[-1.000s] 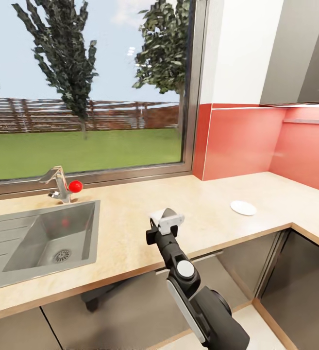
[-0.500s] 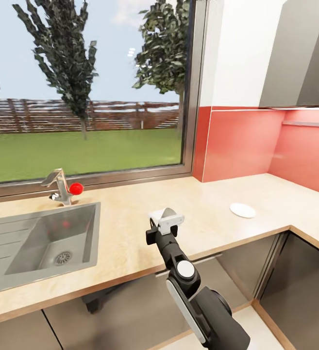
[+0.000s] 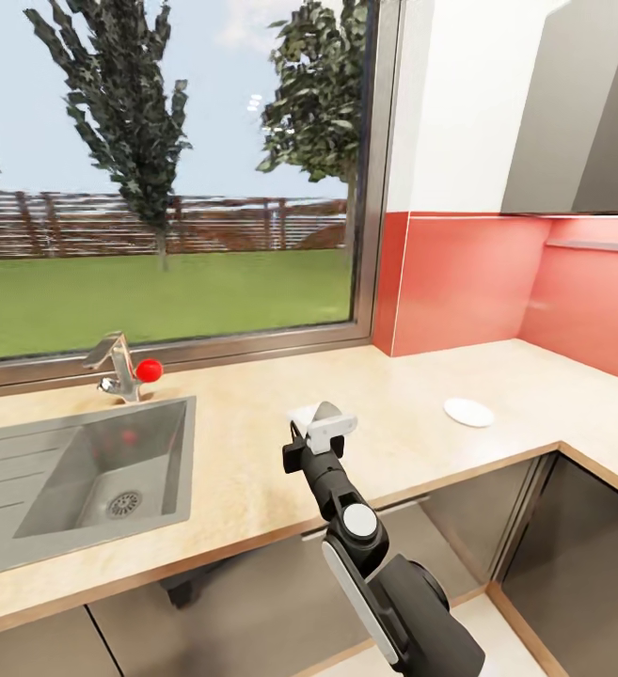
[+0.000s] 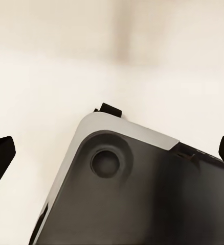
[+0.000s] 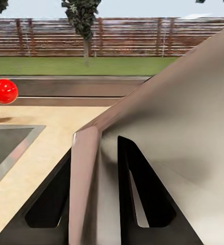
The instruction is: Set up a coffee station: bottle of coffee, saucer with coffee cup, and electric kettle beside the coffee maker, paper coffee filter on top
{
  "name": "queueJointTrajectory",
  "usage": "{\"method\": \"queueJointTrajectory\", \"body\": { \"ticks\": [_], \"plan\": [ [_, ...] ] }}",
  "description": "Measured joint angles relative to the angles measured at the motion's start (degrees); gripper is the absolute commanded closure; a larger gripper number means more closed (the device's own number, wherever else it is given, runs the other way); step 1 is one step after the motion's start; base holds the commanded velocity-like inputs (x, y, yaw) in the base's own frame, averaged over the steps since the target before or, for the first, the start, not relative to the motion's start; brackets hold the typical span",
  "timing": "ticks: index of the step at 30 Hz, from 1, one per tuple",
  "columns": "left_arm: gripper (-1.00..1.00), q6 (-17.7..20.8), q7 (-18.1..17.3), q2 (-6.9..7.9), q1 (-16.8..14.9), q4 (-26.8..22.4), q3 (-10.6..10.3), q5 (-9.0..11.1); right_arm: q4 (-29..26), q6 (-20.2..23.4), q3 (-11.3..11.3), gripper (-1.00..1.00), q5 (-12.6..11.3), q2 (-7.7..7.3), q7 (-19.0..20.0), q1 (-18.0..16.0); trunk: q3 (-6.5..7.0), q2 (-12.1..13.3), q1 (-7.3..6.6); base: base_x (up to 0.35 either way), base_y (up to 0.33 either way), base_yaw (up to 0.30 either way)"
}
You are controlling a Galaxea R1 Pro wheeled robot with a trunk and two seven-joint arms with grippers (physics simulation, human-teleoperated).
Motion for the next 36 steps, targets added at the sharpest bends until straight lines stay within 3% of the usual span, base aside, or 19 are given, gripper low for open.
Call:
{"method": "queueJointTrajectory", "body": {
  "ticks": [12, 20, 36],
  "plan": [
    [-1.00, 0.0, 0.0, 0.01, 0.0, 0.0, 0.0, 0.0, 0.0, 0.0, 0.0, 1.00, 0.0, 0.00, 0.0, 0.0, 2.16, 4.8, -2.64, 0.000, 0.000, 0.000],
    [-1.00, 0.0, 0.0, 0.02, 0.0, 0.0, 0.1, 0.0, 0.0, 0.0, 0.0, 1.00, 0.0, 0.00, 0.0, 0.0, 2.16, 4.8, -2.64, 0.000, 0.000, 0.077],
    [-1.00, -0.1, 0.0, 0.07, 0.0, 0.0, 0.1, 0.0, 0.0, 0.0, 0.1, 1.00, 0.0, 0.00, 0.0, 0.0, 2.16, 4.8, -2.65, 0.000, 0.000, 0.251]
  ]
}}
